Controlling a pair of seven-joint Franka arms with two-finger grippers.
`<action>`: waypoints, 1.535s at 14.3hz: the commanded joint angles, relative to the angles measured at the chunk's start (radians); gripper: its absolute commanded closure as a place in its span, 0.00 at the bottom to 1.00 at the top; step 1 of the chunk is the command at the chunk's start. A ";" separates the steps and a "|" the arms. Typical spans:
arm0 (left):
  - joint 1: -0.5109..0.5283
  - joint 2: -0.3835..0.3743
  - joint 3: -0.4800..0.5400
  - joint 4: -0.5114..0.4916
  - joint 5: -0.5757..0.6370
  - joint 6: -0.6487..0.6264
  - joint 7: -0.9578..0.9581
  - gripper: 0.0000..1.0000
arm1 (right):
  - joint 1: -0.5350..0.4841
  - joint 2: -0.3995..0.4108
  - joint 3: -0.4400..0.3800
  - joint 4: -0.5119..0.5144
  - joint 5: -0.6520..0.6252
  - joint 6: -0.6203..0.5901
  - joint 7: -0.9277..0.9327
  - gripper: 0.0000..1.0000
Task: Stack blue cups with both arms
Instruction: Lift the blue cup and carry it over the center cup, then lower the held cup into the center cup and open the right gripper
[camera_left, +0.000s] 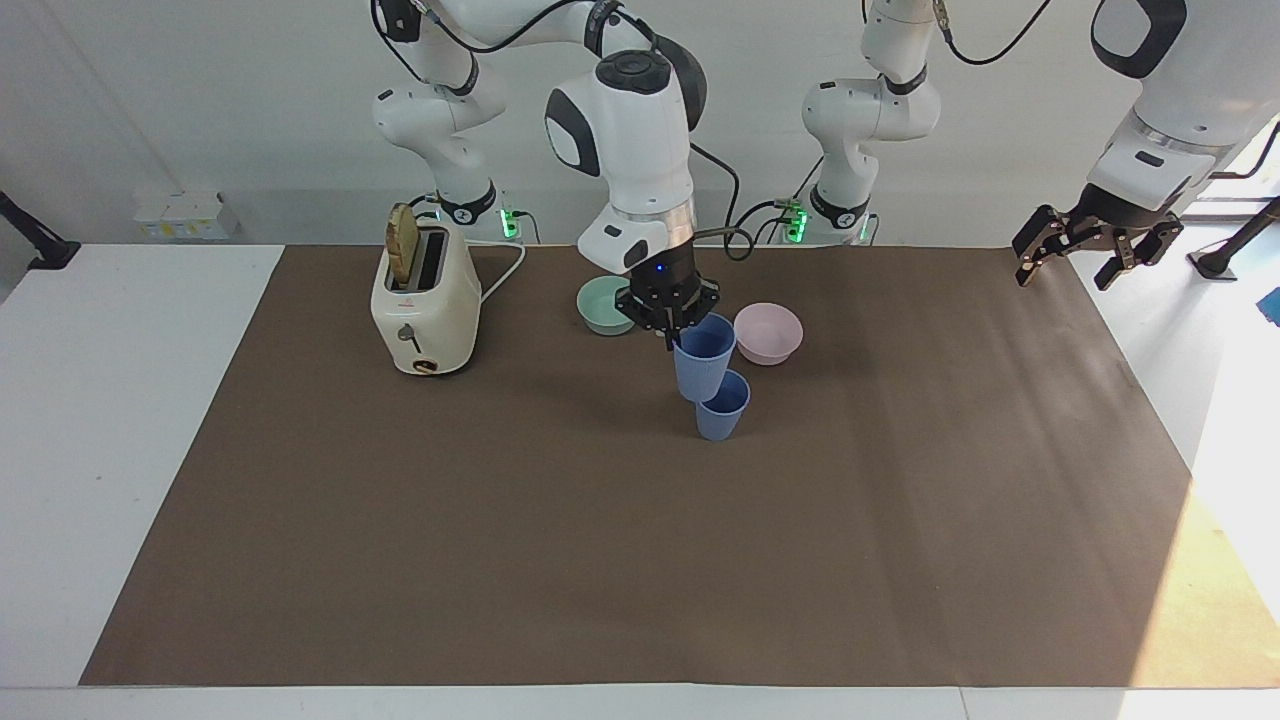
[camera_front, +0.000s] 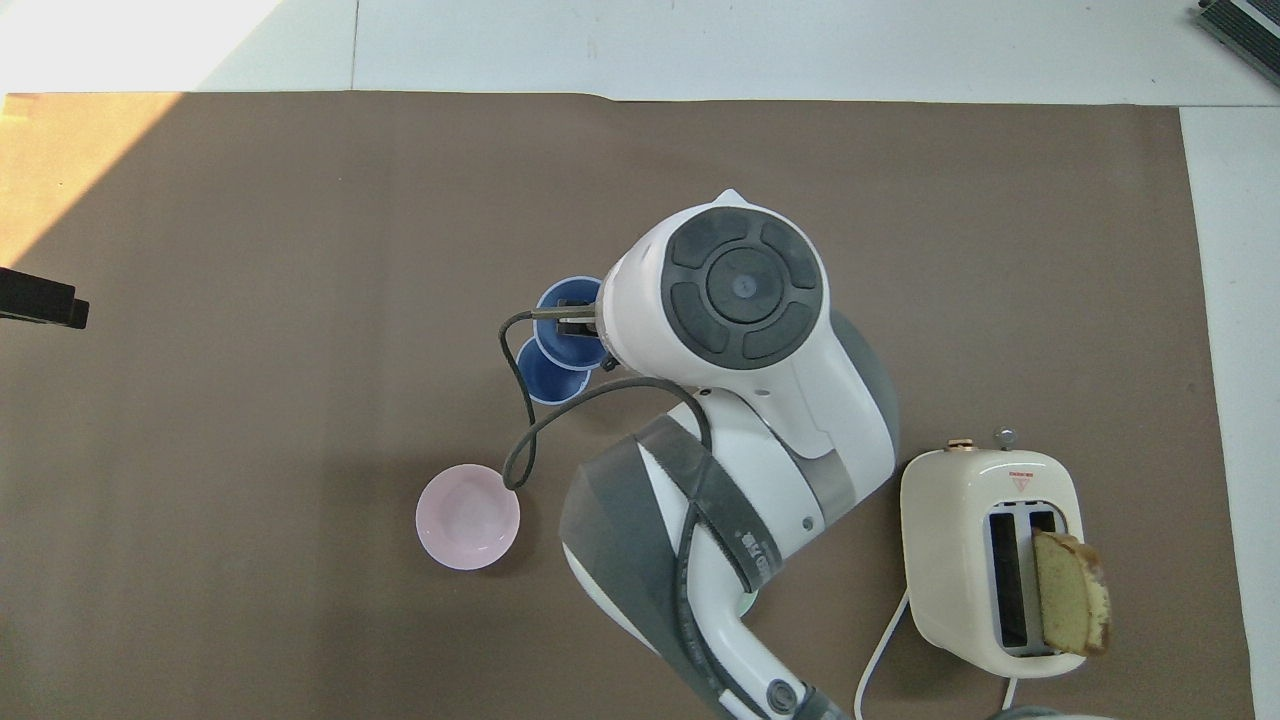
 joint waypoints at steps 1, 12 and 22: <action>0.004 -0.011 -0.003 0.001 -0.003 -0.021 0.013 0.00 | 0.024 0.051 0.000 0.043 0.003 -0.004 0.029 1.00; 0.004 -0.011 -0.003 0.001 -0.003 -0.021 0.013 0.00 | 0.041 0.076 0.000 0.027 0.009 0.004 0.031 1.00; 0.004 -0.011 -0.003 0.001 -0.003 -0.021 0.012 0.00 | 0.054 0.106 0.000 0.009 0.006 0.048 0.030 0.00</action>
